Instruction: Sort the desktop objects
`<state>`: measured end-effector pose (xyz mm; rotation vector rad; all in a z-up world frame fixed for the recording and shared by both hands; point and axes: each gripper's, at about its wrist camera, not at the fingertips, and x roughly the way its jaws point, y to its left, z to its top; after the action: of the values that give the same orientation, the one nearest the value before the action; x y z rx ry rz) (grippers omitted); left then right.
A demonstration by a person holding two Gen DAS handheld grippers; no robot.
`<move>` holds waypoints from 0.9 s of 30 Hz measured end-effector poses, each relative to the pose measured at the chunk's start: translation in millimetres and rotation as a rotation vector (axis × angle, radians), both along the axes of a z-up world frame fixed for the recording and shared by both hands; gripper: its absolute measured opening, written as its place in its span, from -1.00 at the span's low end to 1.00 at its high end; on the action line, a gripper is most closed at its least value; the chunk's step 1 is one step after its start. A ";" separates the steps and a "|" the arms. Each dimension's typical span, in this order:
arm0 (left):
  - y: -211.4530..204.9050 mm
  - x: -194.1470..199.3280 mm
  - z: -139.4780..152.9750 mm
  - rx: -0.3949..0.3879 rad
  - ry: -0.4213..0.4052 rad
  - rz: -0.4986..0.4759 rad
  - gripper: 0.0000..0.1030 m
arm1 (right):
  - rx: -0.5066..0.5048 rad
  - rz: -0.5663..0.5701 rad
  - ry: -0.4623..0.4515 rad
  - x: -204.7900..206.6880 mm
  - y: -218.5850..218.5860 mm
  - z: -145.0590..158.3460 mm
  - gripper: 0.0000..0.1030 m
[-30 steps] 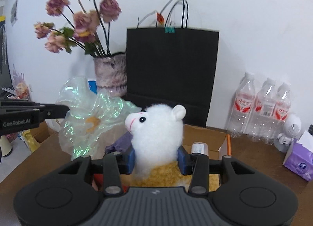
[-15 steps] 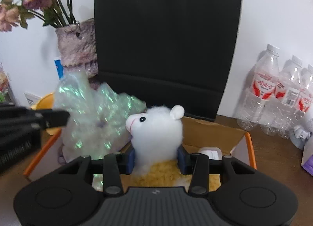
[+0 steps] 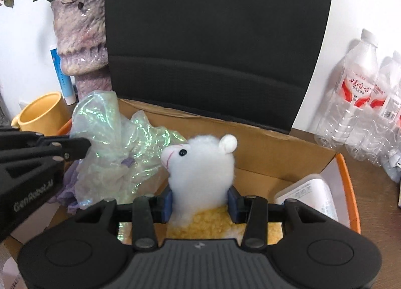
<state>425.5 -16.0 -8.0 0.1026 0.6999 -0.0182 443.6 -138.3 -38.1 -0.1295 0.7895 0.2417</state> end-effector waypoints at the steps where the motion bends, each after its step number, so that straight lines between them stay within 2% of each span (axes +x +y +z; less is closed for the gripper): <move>1: -0.1 1.3 -1.2 0.002 0.008 0.005 -0.92 | 0.000 0.000 0.002 0.1 0.1 0.4 -0.18; 4: 1.1 5.1 -4.8 -0.004 0.031 0.018 -0.87 | 0.011 0.004 0.017 1.2 -0.4 1.2 -0.09; 5: 1.6 6.0 -5.9 -0.008 0.039 0.022 -0.83 | 0.018 0.004 0.023 1.7 -0.9 1.6 0.00; 7: 2.8 6.8 -8.2 -0.013 0.051 0.027 -0.25 | 0.024 0.002 0.036 2.6 -2.0 0.4 0.05; 8: 3.4 5.9 -8.2 -0.001 0.041 0.041 -0.15 | 0.019 -0.001 0.034 2.3 -2.4 0.4 0.07; 9: 4.0 4.9 -8.2 0.011 0.032 0.055 0.05 | 0.018 -0.007 0.031 2.2 -3.7 0.7 0.08; 13: 13.2 3.6 -4.6 -0.019 0.018 0.082 0.33 | 0.055 -0.031 0.029 2.3 -13.2 3.4 0.30; 15: 17.2 2.8 -2.2 -0.044 0.014 0.084 0.36 | 0.065 -0.039 0.023 1.4 -16.7 5.5 0.39; 17: 18.9 0.5 0.7 -0.057 0.000 0.086 0.48 | 0.068 -0.039 0.016 -1.1 -18.9 8.2 0.50; 19: 19.0 -3.0 4.1 -0.061 -0.023 0.090 0.88 | 0.075 -0.031 0.006 -5.4 -20.1 11.7 0.62; 22: 19.9 -10.1 10.7 -0.089 -0.054 0.074 1.00 | 0.081 -0.009 -0.010 -14.8 -21.2 18.4 0.74; 27: 21.1 -26.3 22.7 -0.138 -0.092 0.052 1.00 | 0.075 0.025 -0.032 -32.8 -22.8 30.8 0.75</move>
<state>399.3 5.1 14.8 -0.0469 0.6074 -0.0120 410.8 -161.2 -7.2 -0.0721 0.7466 0.2925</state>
